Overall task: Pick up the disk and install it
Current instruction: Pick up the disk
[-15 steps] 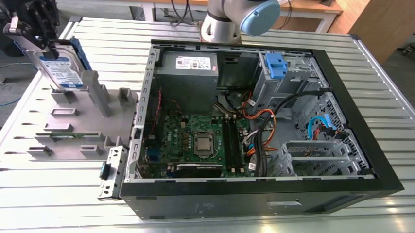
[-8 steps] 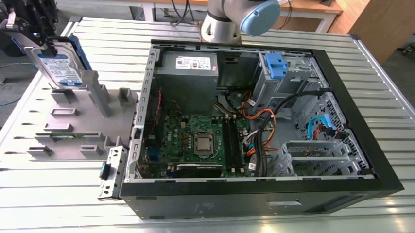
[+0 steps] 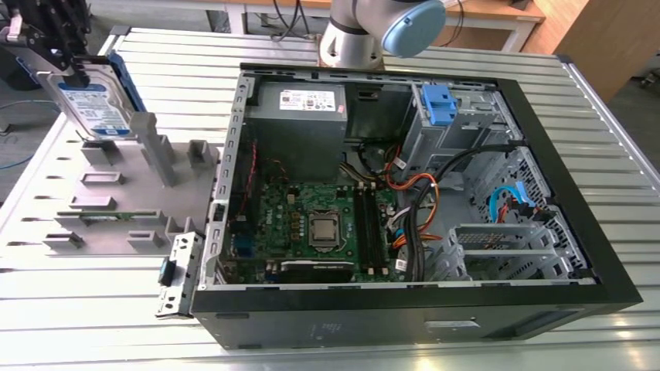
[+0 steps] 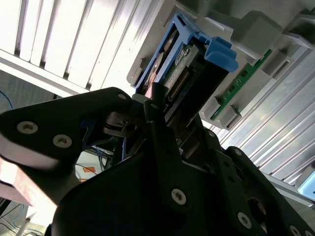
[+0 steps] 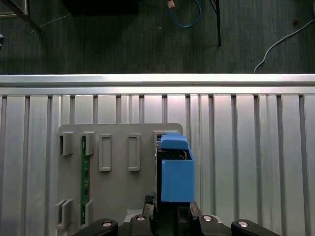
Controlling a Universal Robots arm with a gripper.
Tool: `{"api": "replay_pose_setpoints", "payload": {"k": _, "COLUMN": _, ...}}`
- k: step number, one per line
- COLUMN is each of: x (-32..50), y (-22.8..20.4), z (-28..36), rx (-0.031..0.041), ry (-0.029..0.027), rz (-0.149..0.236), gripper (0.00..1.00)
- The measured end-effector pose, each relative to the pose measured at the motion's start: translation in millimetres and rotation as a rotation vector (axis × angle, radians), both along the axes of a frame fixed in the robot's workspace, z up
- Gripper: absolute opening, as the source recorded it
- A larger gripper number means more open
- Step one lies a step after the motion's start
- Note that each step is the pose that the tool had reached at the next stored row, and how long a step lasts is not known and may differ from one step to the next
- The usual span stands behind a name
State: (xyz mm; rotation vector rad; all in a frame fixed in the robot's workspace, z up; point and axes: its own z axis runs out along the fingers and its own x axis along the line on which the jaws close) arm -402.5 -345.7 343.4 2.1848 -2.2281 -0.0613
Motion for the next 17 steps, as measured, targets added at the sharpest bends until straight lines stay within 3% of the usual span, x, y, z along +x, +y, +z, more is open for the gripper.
{"api": "replay_pose_setpoints", "payload": {"k": 10, "x": 0.0, "y": 0.0, "z": 6.8, "rx": 0.0001, "ry": -0.0001, "rz": 0.000, "gripper": 0.35}}
{"api": "replay_pose_setpoints", "payload": {"k": 17, "x": 0.0, "y": 0.0, "z": 17.1, "rx": 0.0001, "ry": -0.0001, "rz": 0.000, "gripper": 0.35}}
